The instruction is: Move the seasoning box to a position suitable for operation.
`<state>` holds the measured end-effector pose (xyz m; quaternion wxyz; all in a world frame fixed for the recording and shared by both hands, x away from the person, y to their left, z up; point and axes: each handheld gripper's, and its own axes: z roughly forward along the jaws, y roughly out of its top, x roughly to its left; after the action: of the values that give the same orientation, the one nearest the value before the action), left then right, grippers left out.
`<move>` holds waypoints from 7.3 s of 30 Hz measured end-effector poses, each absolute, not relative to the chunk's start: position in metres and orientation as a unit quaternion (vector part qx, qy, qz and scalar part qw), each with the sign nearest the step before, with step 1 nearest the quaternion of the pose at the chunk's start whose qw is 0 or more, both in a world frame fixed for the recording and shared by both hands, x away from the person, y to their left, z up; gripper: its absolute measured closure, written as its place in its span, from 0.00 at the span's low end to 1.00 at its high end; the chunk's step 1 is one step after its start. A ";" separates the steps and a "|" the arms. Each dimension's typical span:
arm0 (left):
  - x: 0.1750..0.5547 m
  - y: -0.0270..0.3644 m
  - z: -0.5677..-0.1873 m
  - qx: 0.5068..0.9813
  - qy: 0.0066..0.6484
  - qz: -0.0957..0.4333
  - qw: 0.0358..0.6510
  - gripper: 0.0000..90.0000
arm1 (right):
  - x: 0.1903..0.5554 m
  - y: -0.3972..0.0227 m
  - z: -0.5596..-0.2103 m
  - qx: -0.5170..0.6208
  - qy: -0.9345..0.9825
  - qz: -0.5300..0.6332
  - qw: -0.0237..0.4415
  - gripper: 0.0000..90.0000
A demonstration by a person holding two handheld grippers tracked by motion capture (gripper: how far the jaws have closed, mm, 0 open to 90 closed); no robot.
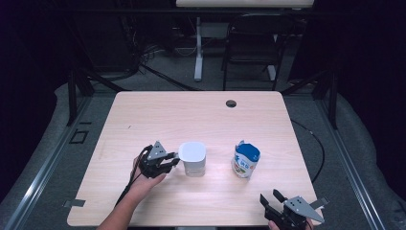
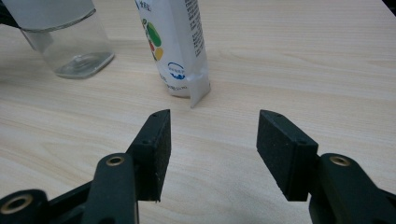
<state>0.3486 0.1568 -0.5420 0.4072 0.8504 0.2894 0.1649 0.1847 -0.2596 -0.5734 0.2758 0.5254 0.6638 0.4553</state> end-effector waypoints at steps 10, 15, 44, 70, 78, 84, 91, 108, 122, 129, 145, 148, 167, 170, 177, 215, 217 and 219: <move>0.334 0.162 -0.542 0.850 0.290 0.164 0.408 0.78 | 0.185 -0.255 -0.574 0.520 0.670 0.452 0.276 0.50; 0.324 0.166 -0.542 0.848 0.293 0.166 0.408 0.78 | 0.185 -0.253 -0.572 0.517 0.671 0.454 0.276 0.50; 0.278 0.181 -0.545 0.843 0.294 0.171 0.417 0.78 | 0.185 -0.242 -0.570 0.500 0.681 0.459 0.273 0.50; 0.265 0.195 -0.545 0.821 0.314 0.163 0.448 0.68 | 0.185 -0.236 -0.568 0.489 0.688 0.465 0.266 0.49; 0.257 0.204 -0.539 0.814 0.323 0.150 0.459 0.63 | 0.186 -0.231 -0.564 0.483 0.693 0.467 0.260 0.48; 0.256 0.212 -0.529 0.804 0.332 0.148 0.471 0.64 | 0.188 -0.225 -0.563 0.473 0.705 0.467 0.249 0.48; 0.258 0.214 -0.519 0.800 0.337 0.145 0.474 0.65 | 0.192 -0.216 -0.559 0.450 0.733 0.448 0.242 0.51; 0.266 0.210 -0.489 0.794 0.332 0.157 0.484 0.64 | 0.200 -0.186 -0.534 0.387 0.768 0.456 0.228 0.60; 0.268 0.191 -0.476 0.816 0.287 0.132 0.485 0.93 | 0.212 -0.165 -0.521 0.355 0.788 0.462 0.200 0.63; 0.272 0.186 -0.476 0.820 0.287 0.127 0.478 0.97 | 0.215 -0.156 -0.514 0.335 0.799 0.461 0.190 0.66; 0.279 0.181 -0.481 0.833 0.286 0.124 0.458 1.00 | 0.224 -0.129 -0.505 0.295 0.817 0.458 0.190 0.73; 0.279 0.179 -0.482 0.834 0.286 0.126 0.455 1.00 | 0.225 -0.124 -0.505 0.286 0.820 0.459 0.188 0.73; 0.282 0.175 -0.486 0.842 0.282 0.122 0.443 1.00 | 0.224 -0.116 -0.505 0.266 0.834 0.443 0.193 1.00; 0.282 0.175 -0.485 0.844 0.280 0.126 0.440 1.00 | 0.226 -0.115 -0.505 0.267 0.834 0.443 0.193 1.00; 0.282 0.175 -0.484 0.846 0.280 0.126 0.437 1.00 | 0.228 -0.114 -0.505 0.266 0.834 0.442 0.196 1.00; 0.281 0.177 -0.484 0.845 0.281 0.128 0.436 1.00 | 0.245 -0.104 -0.501 0.265 0.835 0.441 0.195 1.00; 0.282 0.178 -0.484 0.846 0.281 0.126 0.436 1.00 | 0.246 -0.103 -0.502 0.265 0.835 0.441 0.195 1.00; 0.282 0.179 -0.484 0.845 0.282 0.126 0.437 1.00 | 0.246 -0.102 -0.502 0.264 0.837 0.438 0.196 1.00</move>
<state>0.2817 0.1785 -0.4845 0.4370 0.8449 0.2817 0.1255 0.2463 -0.1023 -0.5023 0.1959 0.2640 0.8367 0.4380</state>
